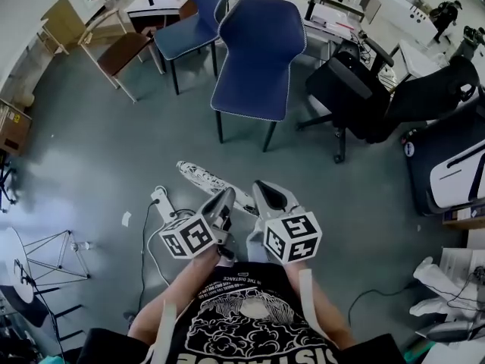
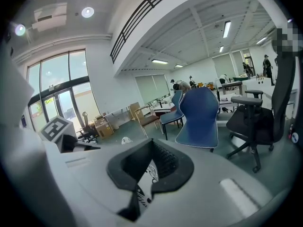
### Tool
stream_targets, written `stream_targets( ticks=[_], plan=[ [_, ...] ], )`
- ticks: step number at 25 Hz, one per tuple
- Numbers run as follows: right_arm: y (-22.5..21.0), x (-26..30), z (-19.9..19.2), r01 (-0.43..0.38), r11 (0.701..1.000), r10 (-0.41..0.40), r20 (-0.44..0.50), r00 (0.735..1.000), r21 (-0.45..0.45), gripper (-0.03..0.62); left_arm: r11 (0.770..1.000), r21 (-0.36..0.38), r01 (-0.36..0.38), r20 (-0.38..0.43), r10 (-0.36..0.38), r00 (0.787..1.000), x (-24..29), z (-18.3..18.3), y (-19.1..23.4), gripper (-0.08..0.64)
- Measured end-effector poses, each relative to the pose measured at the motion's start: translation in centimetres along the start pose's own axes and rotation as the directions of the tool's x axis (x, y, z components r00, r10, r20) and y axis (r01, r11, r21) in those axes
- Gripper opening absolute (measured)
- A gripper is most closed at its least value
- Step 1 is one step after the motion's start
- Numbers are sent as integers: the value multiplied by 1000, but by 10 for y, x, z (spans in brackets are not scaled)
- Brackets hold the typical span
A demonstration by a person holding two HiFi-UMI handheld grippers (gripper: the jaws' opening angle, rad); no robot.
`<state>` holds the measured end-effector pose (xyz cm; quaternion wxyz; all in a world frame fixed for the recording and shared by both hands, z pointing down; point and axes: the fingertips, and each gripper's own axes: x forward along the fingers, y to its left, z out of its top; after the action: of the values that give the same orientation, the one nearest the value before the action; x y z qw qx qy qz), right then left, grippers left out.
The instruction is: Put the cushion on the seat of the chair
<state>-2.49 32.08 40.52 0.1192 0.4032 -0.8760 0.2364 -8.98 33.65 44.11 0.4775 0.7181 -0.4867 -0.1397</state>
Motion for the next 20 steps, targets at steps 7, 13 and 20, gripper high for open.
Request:
stream_targets(
  ticks=[7,13,20],
  plan=[
    [-45,28,22,-35,999,35,-31,999,7,-2,999,-26,-48,2,48,999,52,11,3,17],
    [-83,41,35,-54,998,55,-39,998,20,-2,997,-29,-74,-3,74,997,93,18,-1,17],
    [-125,45,54,-60,998,60,-15,998,36,-2,996,14,-92,7,92,996,133,26,-11,18]
  ],
)
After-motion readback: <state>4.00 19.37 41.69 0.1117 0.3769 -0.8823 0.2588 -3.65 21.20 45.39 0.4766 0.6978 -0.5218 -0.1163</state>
